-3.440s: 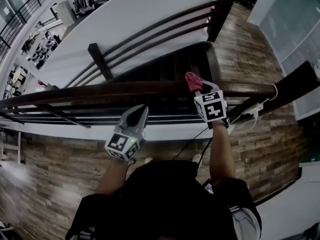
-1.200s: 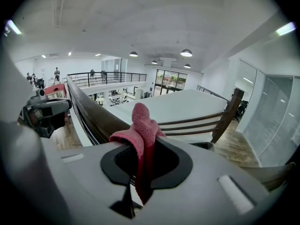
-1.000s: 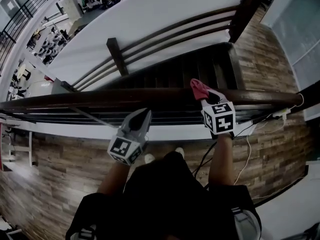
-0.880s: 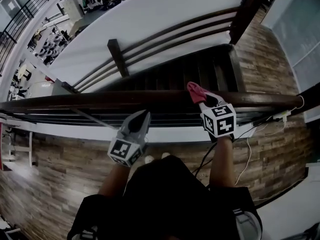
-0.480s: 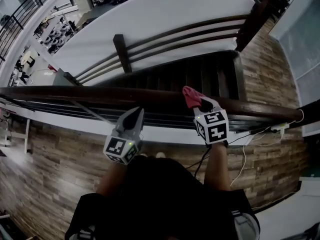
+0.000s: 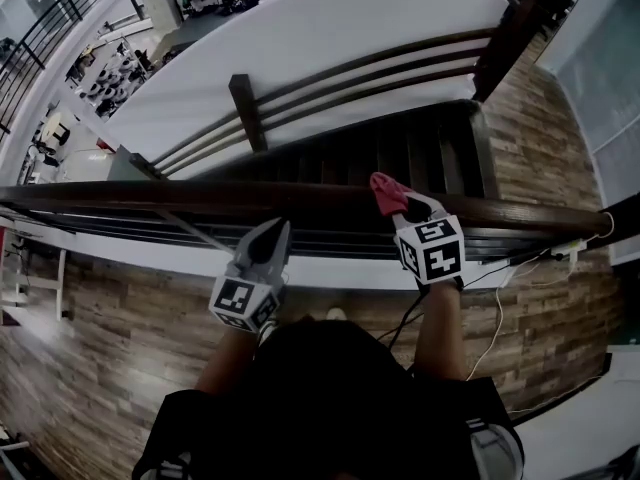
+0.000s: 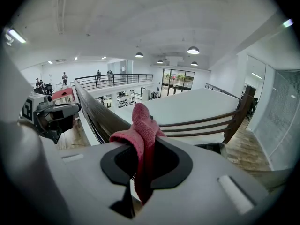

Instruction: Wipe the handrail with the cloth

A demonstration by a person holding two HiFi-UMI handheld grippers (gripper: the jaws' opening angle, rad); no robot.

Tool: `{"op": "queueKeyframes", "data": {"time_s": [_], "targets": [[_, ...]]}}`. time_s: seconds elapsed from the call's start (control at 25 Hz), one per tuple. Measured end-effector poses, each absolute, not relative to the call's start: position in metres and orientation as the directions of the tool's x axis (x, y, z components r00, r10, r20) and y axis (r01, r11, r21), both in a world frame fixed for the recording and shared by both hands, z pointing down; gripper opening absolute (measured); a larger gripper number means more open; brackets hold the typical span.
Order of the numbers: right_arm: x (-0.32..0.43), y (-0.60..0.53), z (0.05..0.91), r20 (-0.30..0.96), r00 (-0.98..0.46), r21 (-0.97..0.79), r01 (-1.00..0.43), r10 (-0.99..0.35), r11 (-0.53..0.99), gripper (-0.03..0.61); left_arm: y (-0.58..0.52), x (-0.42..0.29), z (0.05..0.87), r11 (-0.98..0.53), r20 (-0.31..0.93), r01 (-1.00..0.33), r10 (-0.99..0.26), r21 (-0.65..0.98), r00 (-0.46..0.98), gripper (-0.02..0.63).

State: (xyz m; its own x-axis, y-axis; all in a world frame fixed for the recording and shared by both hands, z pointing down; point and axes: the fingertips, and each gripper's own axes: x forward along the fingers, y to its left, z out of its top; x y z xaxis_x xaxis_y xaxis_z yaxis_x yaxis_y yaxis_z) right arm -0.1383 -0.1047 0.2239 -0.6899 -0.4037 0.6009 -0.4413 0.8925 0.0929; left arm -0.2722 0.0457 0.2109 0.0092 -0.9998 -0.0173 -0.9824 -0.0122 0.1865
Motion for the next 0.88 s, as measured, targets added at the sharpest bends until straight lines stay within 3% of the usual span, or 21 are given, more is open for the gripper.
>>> {"op": "queueKeyframes", "data": {"time_s": [0.24, 0.88], "targets": [[-0.161, -0.097, 0.224, 0.608, -0.64, 0.141, -0.494, -0.469, 0.858, 0.044, 0.063, -0.305, 0.206, -0.045, -0.016, -0.984, -0.999, 0.171, 0.043, 0.0], [-0.242, -0.044, 0.224, 0.601, -0.702, 0.045, -0.449, -0.383, 0.893, 0.044, 0.098, -0.364, 0.209, -0.07, -0.067, -0.978, -0.996, 0.194, 0.058, -0.001]]}}
